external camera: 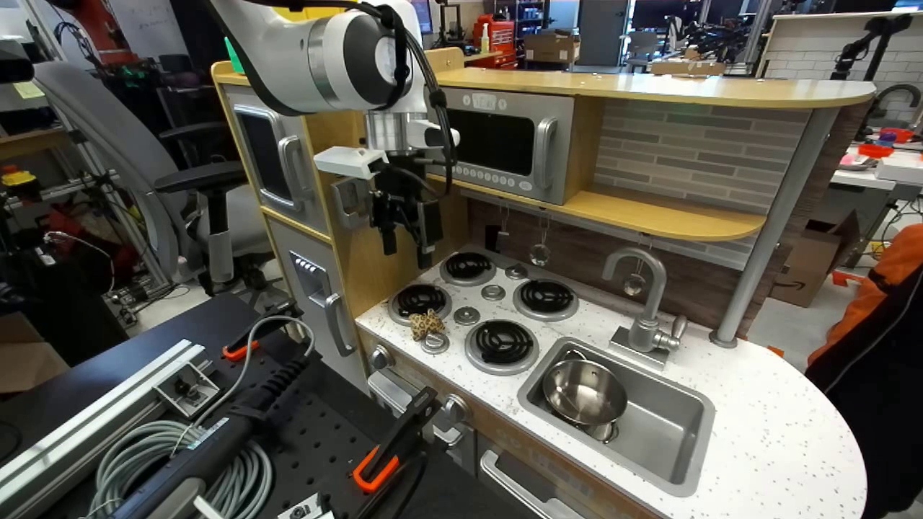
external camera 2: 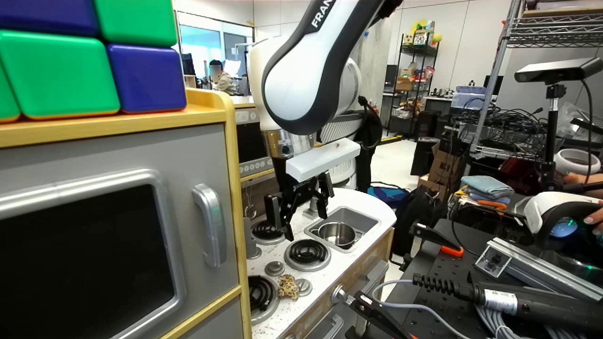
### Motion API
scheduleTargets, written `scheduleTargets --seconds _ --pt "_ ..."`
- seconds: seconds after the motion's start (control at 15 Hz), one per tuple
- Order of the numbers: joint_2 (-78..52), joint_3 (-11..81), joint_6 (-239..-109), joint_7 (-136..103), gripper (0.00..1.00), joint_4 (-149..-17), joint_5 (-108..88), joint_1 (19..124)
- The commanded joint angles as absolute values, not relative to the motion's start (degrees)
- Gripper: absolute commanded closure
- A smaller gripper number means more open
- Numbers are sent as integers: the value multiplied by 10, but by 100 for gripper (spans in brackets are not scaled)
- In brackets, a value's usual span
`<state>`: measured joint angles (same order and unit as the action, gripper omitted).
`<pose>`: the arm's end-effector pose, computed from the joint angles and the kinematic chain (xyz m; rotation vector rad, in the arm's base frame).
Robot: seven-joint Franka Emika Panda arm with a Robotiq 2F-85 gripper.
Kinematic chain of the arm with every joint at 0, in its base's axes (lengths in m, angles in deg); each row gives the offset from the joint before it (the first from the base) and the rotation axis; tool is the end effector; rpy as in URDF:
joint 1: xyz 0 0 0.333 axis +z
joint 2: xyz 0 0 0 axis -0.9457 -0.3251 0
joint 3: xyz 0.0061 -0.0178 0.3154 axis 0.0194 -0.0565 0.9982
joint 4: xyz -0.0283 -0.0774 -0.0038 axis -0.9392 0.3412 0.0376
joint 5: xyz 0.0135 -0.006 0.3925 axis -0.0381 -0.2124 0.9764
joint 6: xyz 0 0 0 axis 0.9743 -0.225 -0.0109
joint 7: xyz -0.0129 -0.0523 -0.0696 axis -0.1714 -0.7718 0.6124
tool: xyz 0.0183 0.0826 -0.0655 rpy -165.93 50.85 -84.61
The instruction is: Remove the plush toy from the stove and put it inside the silver pot in the sink
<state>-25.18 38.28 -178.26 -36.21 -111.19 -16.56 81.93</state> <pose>0.5477 0.0973 0.1607 2.9738 -0.1639 -0.2266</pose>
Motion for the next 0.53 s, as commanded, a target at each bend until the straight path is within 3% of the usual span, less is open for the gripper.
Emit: scheduleTargets --seconds 0.0,0.47 --pt "-296 384 -1788 -361 0 -1083 -140 819" --pt "-423 349 -1927 -394 0 -1031 -88 825"
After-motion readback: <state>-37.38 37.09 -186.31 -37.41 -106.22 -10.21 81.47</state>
